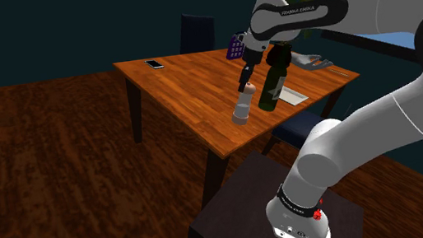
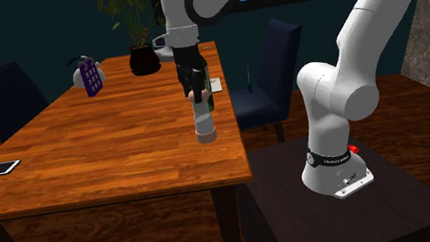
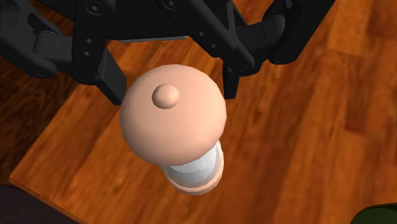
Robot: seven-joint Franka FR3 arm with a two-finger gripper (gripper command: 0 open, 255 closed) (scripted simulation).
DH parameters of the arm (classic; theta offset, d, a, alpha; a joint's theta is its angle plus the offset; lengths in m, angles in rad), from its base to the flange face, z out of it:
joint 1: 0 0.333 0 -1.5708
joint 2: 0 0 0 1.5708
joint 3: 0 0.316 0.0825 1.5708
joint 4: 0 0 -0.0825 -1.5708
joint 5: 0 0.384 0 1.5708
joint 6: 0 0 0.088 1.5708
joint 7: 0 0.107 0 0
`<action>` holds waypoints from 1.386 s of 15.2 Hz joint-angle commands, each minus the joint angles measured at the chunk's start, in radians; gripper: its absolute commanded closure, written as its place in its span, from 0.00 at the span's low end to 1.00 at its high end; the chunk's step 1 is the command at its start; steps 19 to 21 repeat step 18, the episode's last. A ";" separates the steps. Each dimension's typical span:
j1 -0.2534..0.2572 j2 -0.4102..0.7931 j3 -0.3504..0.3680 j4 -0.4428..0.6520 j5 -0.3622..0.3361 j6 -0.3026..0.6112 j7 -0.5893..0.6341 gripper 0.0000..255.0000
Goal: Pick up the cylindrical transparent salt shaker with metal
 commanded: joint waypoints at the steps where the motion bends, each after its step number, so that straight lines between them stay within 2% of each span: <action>1: 0.000 0.002 -0.001 -0.001 0.000 0.000 -0.001 1.00; 16: 0.009 -0.012 0.031 0.189 0.019 -0.204 0.004 1.00; 21: 0.010 -0.012 0.032 0.191 0.020 -0.206 0.004 1.00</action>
